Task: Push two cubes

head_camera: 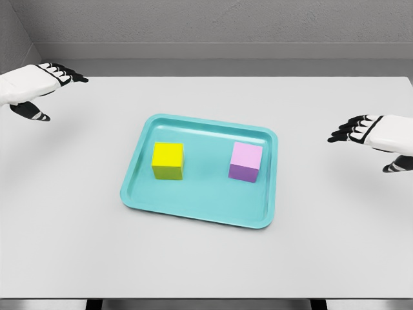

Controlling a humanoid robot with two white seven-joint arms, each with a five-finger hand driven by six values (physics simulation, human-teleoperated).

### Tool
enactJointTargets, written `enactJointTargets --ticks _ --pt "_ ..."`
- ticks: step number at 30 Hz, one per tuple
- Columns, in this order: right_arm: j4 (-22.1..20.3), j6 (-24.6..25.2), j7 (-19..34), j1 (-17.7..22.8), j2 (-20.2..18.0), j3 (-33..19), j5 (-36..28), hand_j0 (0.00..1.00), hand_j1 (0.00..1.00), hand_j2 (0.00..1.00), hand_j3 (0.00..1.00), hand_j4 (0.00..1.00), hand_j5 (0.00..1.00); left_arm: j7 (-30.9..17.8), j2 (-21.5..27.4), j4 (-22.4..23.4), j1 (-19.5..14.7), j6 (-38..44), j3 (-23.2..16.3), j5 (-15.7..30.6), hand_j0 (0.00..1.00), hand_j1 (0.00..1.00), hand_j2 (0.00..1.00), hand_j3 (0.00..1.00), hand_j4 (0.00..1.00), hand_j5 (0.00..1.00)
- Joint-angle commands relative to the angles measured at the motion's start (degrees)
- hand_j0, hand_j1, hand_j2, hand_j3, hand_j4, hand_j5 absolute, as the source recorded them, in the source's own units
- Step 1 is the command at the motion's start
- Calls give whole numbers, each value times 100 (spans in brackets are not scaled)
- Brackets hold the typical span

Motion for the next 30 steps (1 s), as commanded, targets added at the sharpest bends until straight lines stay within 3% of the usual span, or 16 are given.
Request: enactJointTargets --ticks 1,10,13,16,17,19,20,21,26,28,30 --pt "-10 15 7 0 -14 4 -13 100 100 100 100 100 100 3 6 5 0 10 6 32 100 100 100 100 100 100" --pt "25 15 -2 -167 -14 -119 154 100 100 100 100 100 100 -6 -82 22 53 10 -152 -47 100 100 100 100 100 100" --pt "60 15 -20 -527 249 73 215 100 100 100 100 100 100 -58 -91 -22 35 10 -284 -99 95 95 95 95 95 95" --pt "51 15 -11 -1388 127 1216 180 100 100 100 100 100 100 -67 -143 -171 35 10 -381 -143 86 86 86 86 86 86" --pt "209 15 -11 -1792 118 1445 189 100 100 100 100 100 100 -67 -152 -224 35 10 -398 -143 85 85 85 85 85 85" --pt "262 15 7 -2215 12 1832 215 100 100 100 100 100 100 -67 -170 -312 26 10 -442 -161 80 80 80 80 80 80" --pt "271 15 132 -2250 65 1867 268 96 96 96 96 96 96 -76 -266 -312 35 10 -442 -161 79 79 79 79 79 79" --pt "280 15 132 -2259 249 1832 303 86 86 86 86 86 86 -111 -266 -303 26 10 -495 -196 79 79 79 79 79 79" --pt "332 15 132 -2514 355 1876 514 83 83 83 83 83 83 -146 -275 -452 53 10 -644 -178 77 77 77 77 77 77" --pt "622 15 132 -2514 785 1884 1059 77 77 77 77 77 77 -146 -266 -725 88 10 -653 -170 77 77 77 77 77 77" --pt "860 15 132 -2680 839 2103 1112 76 76 76 76 76 76 -146 -266 -839 97 10 -688 -161 77 77 77 77 77 77"
